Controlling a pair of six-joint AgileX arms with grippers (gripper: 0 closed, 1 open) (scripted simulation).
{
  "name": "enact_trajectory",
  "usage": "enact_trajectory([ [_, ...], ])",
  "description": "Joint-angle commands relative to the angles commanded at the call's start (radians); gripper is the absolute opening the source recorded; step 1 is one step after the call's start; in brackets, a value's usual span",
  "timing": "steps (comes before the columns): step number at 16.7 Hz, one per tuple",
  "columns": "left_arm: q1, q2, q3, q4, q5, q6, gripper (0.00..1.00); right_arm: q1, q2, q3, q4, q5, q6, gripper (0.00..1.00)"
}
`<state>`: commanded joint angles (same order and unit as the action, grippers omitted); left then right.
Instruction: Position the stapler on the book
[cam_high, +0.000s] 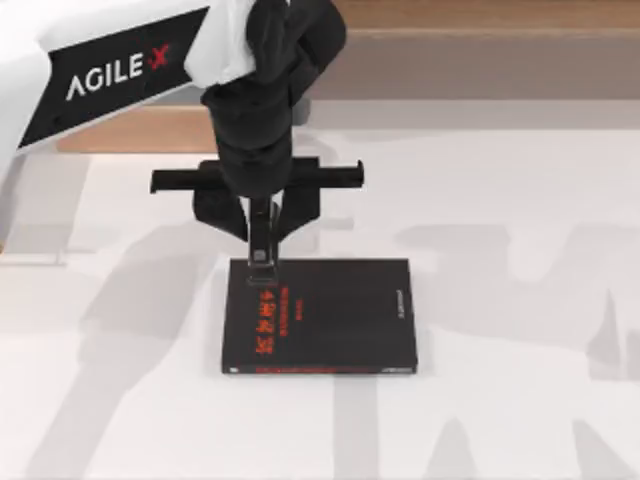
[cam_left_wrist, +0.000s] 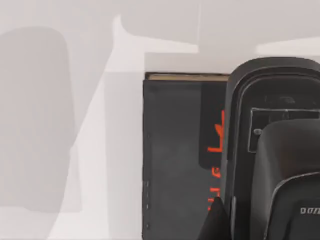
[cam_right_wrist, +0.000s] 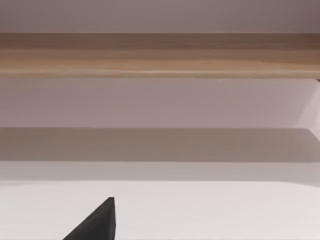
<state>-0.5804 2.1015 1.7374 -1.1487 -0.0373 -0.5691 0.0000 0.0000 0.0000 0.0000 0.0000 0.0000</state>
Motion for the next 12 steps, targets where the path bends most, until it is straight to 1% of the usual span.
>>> enact_trajectory([
  [3, -0.108, -0.004, -0.042, 0.042, -0.025, -0.092, 0.00, 0.000, 0.000, 0.000, 0.000, 0.000, 0.000, 1.00],
  [5, -0.146, -0.006, -0.057, 0.059, -0.033, -0.130, 0.00, 0.000, 0.000, 0.000, 0.000, 0.000, 0.000, 1.00],
  [12, -0.156, -0.006, -0.063, 0.065, -0.033, -0.142, 0.00, 0.000, 0.000, 0.000, 0.000, 0.000, 0.000, 1.00],
])
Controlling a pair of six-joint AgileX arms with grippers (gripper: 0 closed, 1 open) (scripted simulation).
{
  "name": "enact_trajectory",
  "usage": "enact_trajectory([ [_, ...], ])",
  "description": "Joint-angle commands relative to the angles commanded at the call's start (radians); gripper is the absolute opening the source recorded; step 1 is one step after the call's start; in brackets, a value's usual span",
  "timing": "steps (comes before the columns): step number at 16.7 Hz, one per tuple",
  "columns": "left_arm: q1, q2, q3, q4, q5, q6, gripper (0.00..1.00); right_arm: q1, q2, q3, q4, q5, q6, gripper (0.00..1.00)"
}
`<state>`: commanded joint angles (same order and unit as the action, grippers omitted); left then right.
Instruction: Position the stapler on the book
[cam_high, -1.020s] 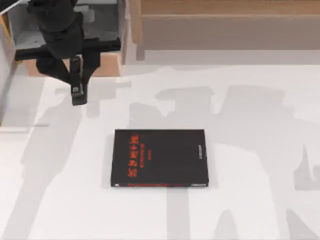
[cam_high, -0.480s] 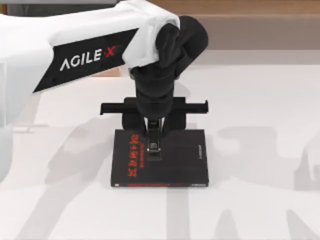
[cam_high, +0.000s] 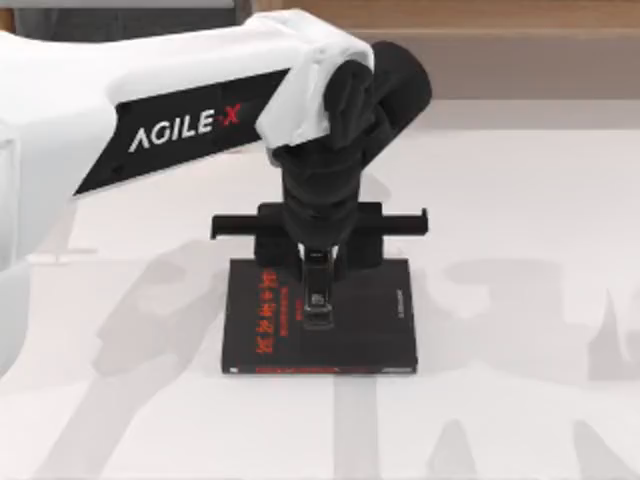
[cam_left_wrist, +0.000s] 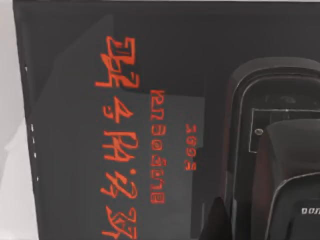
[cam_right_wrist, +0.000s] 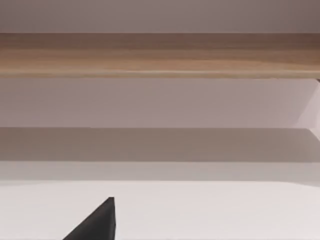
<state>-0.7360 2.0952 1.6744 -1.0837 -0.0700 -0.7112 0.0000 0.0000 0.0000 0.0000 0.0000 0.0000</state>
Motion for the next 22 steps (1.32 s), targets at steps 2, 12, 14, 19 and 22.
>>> enact_trajectory([
  [2, 0.000, 0.003, -0.008, 0.010, 0.000, 0.001, 0.00, 0.000, 0.000, 0.000, 0.000, 0.000, 0.000, 1.00],
  [12, 0.001, 0.029, -0.071, 0.104, -0.001, 0.003, 0.00, 0.000, 0.000, 0.000, 0.000, 0.000, 0.000, 1.00],
  [14, 0.001, 0.030, -0.072, 0.105, -0.001, 0.003, 0.00, 0.000, 0.000, 0.000, 0.000, 0.000, 0.000, 1.00],
  [19, 0.001, 0.030, -0.072, 0.105, -0.001, 0.003, 0.23, 0.000, 0.000, 0.000, 0.000, 0.000, 0.000, 1.00],
  [22, 0.001, 0.030, -0.072, 0.105, -0.001, 0.003, 0.45, 0.000, 0.000, 0.000, 0.000, 0.000, 0.000, 1.00],
])
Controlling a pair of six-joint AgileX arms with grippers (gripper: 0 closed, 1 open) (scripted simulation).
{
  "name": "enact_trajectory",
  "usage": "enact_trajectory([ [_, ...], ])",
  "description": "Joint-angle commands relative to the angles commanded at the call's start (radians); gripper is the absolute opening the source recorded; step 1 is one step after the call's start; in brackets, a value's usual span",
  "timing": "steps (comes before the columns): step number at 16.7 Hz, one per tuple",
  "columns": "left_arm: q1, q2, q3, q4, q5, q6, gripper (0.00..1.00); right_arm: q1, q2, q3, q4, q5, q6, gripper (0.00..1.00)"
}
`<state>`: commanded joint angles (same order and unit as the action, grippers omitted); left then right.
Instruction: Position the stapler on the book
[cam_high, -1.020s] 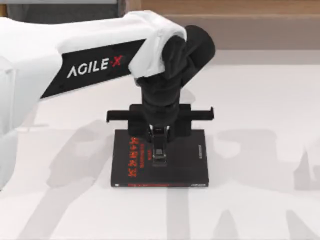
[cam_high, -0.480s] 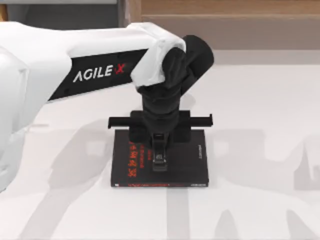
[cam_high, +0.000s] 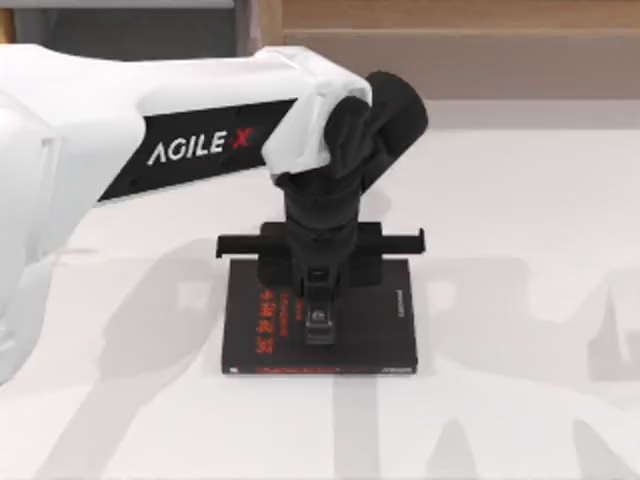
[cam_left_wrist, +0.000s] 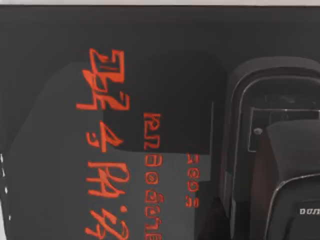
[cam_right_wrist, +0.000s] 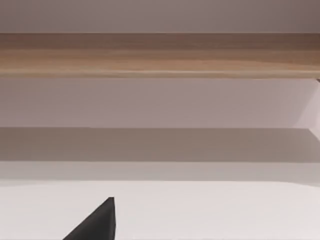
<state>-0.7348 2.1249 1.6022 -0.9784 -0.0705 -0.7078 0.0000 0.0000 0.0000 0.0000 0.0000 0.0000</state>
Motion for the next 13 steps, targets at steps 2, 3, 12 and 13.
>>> enact_trajectory([
  [2, 0.000, 0.000, 0.000, 0.000, 0.000, 0.000, 0.60, 0.000, 0.000, 0.000, 0.000, 0.000, 0.000, 1.00],
  [3, 0.000, 0.000, 0.000, 0.000, 0.000, 0.000, 0.68, 0.000, 0.000, 0.000, 0.000, 0.000, 0.000, 1.00],
  [12, 0.000, 0.000, 0.000, 0.000, 0.000, 0.000, 1.00, 0.000, 0.000, 0.000, 0.000, 0.000, 0.000, 1.00],
  [13, 0.000, 0.000, 0.000, 0.000, 0.000, 0.000, 1.00, 0.000, 0.000, 0.000, 0.000, 0.000, 0.000, 1.00],
])
